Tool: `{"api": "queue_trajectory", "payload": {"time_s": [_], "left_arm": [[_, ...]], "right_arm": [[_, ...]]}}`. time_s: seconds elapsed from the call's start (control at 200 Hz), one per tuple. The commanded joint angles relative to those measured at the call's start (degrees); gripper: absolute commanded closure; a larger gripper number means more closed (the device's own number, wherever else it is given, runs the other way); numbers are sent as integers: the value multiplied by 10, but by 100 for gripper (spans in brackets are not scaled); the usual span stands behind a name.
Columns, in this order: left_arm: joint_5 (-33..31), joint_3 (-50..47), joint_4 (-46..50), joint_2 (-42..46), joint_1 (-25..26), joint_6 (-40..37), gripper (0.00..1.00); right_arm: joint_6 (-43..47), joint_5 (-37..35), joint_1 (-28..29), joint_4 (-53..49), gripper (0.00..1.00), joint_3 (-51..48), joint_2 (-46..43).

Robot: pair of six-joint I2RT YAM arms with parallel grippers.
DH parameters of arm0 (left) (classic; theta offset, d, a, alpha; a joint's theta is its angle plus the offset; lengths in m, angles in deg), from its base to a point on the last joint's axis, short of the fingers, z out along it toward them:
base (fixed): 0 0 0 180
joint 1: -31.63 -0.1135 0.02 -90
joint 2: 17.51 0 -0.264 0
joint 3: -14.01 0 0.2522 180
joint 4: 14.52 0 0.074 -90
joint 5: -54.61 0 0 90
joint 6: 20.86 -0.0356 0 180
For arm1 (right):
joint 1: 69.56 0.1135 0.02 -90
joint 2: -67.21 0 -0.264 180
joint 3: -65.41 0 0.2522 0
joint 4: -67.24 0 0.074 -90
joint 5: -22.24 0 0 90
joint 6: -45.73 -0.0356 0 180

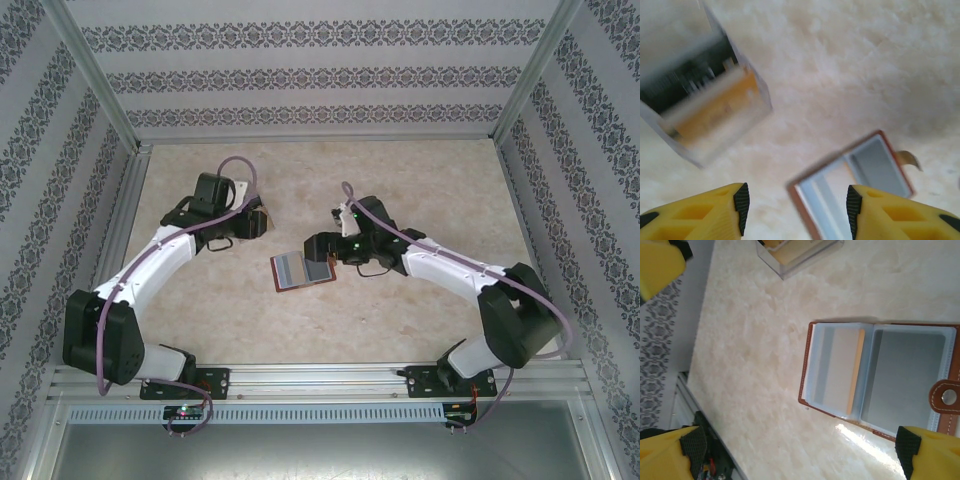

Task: Take the credit cards out of the card holder

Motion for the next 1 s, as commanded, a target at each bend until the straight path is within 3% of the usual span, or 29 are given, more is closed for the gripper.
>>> {"api": "queue_trajectory", "payload": {"time_s": [0.0,0.185,0.445,0.999], "left_arm": [[95,-66,-52,12,-4,198,44],[114,-176,-186,17,12,355,42],[134,-205,-291,-48,61,441,40],[135,-176,-317,-112,89,451,44]], "right_arm": [[17,-63,10,-23,2,18,24],[32,-79,7,-42,2,17,64],[36,-69,6,-25,2,7,118],[32,-44,7,-2,2,-7,140]]}}
